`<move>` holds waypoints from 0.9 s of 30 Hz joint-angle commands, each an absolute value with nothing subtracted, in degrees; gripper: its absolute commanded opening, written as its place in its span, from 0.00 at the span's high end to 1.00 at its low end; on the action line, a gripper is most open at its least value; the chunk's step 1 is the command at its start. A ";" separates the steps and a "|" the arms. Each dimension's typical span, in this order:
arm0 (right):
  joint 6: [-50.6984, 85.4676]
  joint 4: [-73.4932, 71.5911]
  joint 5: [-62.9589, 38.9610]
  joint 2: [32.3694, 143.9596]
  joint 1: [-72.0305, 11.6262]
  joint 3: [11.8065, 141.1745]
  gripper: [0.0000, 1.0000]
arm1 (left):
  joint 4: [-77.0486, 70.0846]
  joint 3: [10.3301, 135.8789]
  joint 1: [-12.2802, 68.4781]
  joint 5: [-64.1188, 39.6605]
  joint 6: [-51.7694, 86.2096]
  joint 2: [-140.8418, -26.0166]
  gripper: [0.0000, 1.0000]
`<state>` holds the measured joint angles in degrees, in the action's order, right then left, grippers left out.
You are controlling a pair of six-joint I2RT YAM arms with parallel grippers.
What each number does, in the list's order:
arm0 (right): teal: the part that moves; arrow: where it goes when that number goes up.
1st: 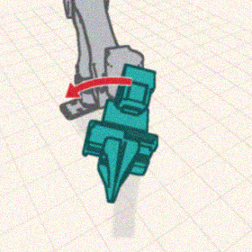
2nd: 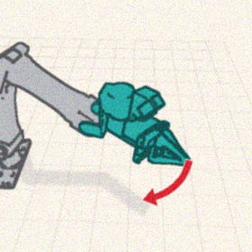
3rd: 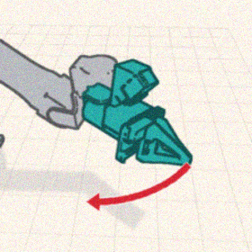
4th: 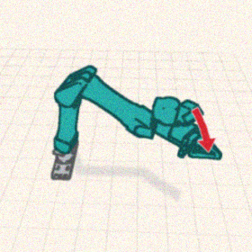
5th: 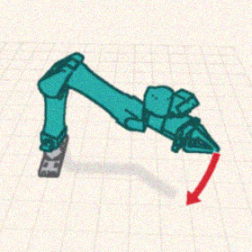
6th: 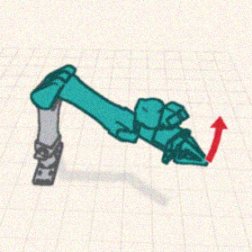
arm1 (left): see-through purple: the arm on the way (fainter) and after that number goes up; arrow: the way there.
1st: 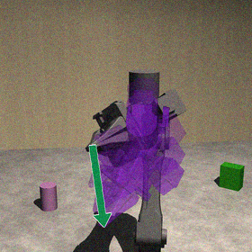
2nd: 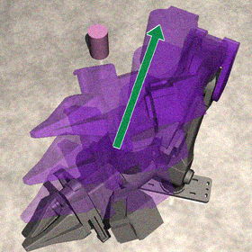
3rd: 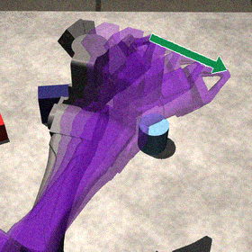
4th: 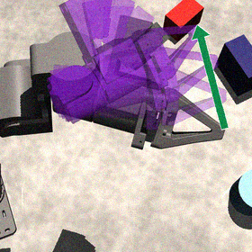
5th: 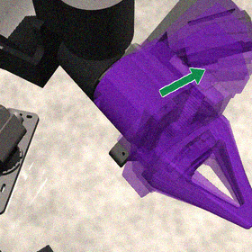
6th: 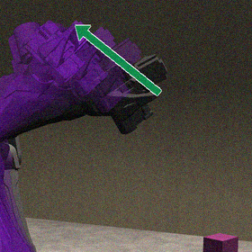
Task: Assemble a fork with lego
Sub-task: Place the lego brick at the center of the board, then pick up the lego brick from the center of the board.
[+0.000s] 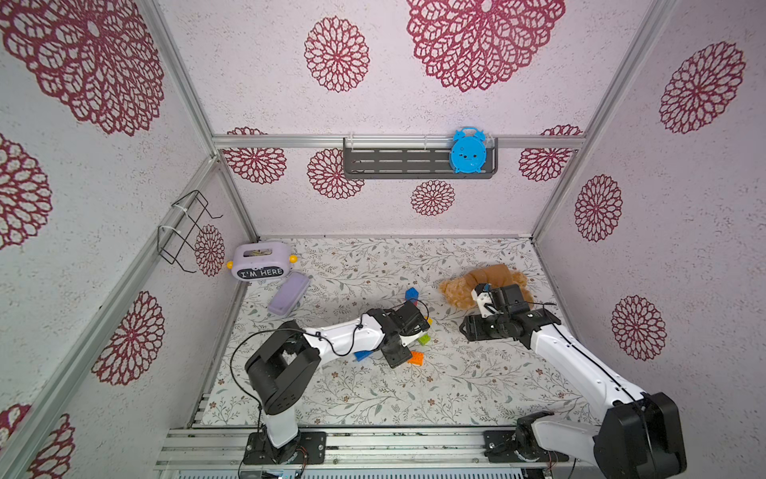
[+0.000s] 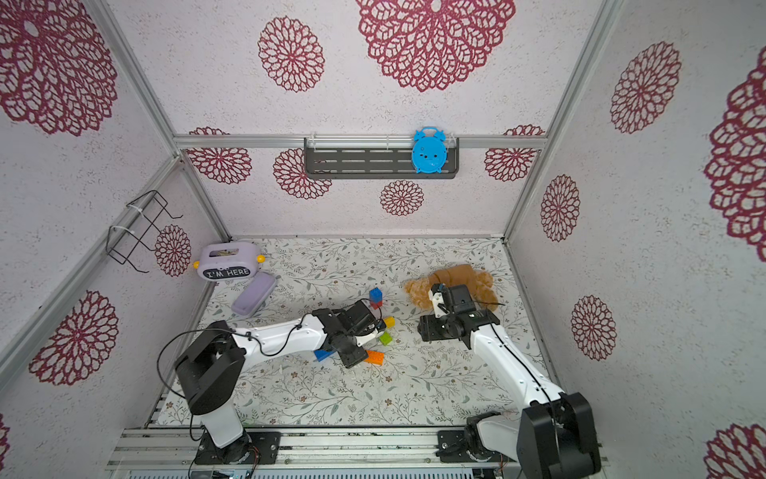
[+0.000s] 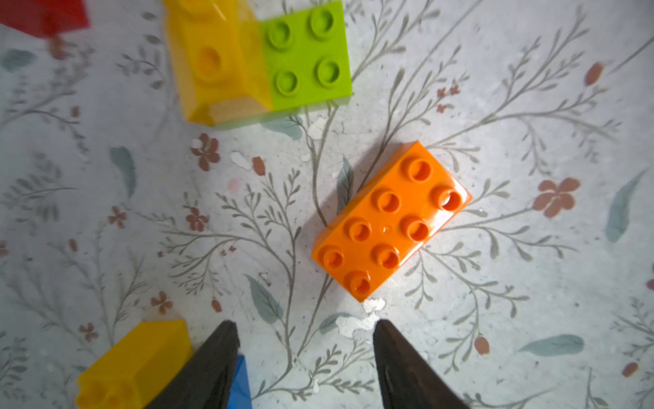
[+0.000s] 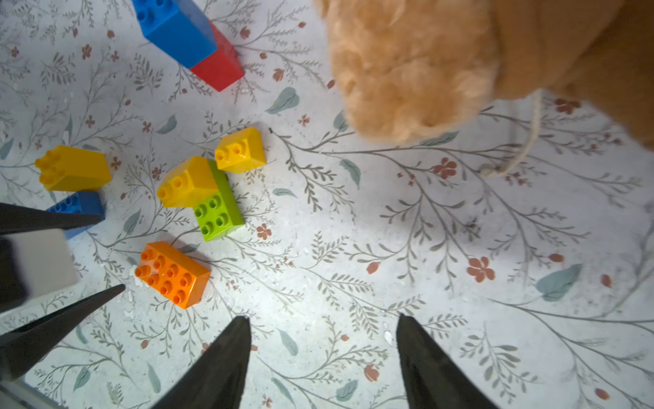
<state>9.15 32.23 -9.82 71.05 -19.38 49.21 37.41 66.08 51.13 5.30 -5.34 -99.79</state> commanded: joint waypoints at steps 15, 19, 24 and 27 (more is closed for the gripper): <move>3.41 32.71 0.88 94.90 -38.43 63.38 0.28 | 13.52 39.39 44.31 17.06 11.50 -52.63 0.03; 2.86 32.08 1.67 98.67 -39.32 65.48 0.30 | 13.87 36.79 42.61 17.49 12.94 -47.17 0.03; 1.95 32.17 1.58 102.11 -40.49 67.30 0.33 | 15.20 35.33 42.19 18.17 13.96 -44.67 0.03; 1.81 31.92 1.53 103.28 -40.69 67.92 0.38 | 16.10 35.34 42.19 18.71 13.95 -44.47 0.03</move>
